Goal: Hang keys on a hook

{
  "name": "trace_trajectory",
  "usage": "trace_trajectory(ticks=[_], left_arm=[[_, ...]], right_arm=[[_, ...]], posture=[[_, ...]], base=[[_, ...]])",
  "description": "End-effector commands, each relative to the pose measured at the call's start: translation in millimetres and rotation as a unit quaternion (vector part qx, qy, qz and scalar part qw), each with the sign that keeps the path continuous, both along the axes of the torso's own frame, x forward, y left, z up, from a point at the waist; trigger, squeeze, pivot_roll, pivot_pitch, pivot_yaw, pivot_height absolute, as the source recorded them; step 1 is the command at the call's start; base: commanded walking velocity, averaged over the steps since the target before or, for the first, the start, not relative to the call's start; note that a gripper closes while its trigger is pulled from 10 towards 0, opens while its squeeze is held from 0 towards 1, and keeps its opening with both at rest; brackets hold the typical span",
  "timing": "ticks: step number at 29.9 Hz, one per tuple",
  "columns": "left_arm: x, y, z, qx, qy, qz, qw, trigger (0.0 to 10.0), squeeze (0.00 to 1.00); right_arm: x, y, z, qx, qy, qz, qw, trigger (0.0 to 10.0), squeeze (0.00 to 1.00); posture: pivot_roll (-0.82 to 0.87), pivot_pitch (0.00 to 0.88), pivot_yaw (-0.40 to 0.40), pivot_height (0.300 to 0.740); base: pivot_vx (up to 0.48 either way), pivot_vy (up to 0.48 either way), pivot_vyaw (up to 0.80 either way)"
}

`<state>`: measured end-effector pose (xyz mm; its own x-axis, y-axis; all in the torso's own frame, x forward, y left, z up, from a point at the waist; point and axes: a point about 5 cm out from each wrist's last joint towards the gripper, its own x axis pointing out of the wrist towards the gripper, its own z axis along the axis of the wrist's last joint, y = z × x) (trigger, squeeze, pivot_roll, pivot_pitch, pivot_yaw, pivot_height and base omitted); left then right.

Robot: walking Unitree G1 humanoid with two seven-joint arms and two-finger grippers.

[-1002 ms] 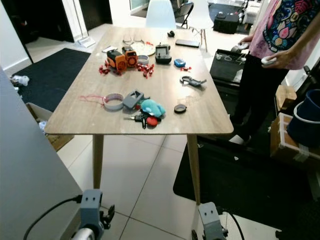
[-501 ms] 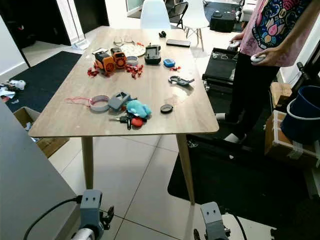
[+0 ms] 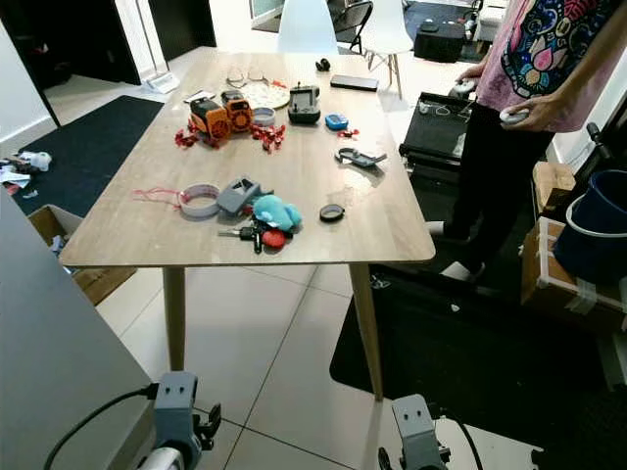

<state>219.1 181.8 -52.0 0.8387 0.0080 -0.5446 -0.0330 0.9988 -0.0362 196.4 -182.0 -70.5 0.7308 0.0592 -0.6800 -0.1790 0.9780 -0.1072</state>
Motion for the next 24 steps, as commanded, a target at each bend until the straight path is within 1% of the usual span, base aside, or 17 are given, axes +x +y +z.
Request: trace_trajectory(ticks=[1,24], left_arm=[[-6.0,-2.1,-4.3,-0.011,0.01,0.005,1.0,10.0,0.0],[-5.4,-2.0,-3.5,-0.021,0.005,0.006,1.0,10.0,0.0]], right_arm=[[-2.6,-2.0,-1.4,-0.001,0.006,-0.002,1.0,10.0,0.0],[-2.6,-1.8,-1.5,-0.001,0.007,-0.002,1.0,10.0,0.0]], posture=[[0.03,0.068,-0.014,0.74],[0.03,0.068,-0.015,0.74]], base=[[0.311,0.0,0.0],[0.339,0.0,0.0]])
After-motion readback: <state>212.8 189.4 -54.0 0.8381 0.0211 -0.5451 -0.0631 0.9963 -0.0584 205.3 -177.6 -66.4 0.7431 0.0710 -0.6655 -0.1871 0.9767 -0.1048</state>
